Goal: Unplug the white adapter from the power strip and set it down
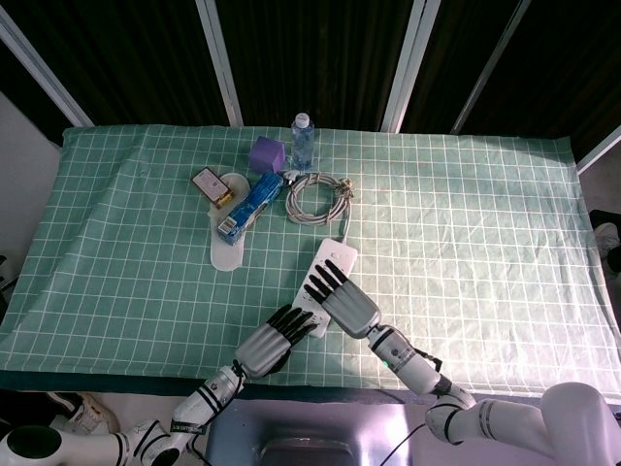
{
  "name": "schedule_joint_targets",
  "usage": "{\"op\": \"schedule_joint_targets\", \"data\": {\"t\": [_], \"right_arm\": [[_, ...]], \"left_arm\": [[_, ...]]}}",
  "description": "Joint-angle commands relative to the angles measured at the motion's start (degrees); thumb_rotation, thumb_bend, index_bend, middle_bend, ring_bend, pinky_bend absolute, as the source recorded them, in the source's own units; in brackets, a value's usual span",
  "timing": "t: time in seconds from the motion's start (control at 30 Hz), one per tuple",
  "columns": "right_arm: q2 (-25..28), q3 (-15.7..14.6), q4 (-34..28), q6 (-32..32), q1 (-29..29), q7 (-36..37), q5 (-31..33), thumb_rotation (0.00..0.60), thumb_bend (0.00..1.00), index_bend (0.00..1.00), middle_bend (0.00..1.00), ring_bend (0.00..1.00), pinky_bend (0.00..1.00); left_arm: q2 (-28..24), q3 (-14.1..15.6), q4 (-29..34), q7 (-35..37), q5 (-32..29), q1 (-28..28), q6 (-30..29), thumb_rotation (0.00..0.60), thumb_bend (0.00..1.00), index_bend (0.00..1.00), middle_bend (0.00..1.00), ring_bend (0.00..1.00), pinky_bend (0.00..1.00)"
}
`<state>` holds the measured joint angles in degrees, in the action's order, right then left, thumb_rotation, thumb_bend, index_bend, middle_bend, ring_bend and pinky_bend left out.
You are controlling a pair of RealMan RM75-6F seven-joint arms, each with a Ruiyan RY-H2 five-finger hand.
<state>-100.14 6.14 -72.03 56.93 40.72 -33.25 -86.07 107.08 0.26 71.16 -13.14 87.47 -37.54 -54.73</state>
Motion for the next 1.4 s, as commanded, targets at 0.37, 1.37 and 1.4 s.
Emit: {"op": "schedule_joint_targets", "data": {"t": [0.37, 1.37, 1.4], "right_arm": [[-2.2, 0.0, 1.5, 1.5, 0.4, -3.6, 0.7, 0.600, 0.35, 0.41, 0.28, 0.12, 0.23], [-5.3, 0.0, 4.6, 6.0, 0.7, -2.4, -0.8, 0.600, 0.41, 0.77, 0.54, 0.46, 0.57], [-5.3, 0.0, 4.6, 6.2, 0.7, -1.9, -1.0, 0.600, 0.41, 0.78, 0.55, 0.47, 0.58]], "left_arm": [[-0.6, 0.6, 0.5, 0.3, 0.1, 0.1, -0.4, 0.600, 0.73, 0.00, 0.01, 0.00, 0.02], [-0.7, 0.9, 1.4, -0.8, -0.1, -0.1, -0.5, 0.600, 0.74, 0.00, 0.01, 0.00, 0.02], [-0.7, 0.9, 1.4, -0.8, -0.1, -0.1, -0.5, 0.600, 0.74, 0.00, 0.01, 0.00, 0.02]]}}
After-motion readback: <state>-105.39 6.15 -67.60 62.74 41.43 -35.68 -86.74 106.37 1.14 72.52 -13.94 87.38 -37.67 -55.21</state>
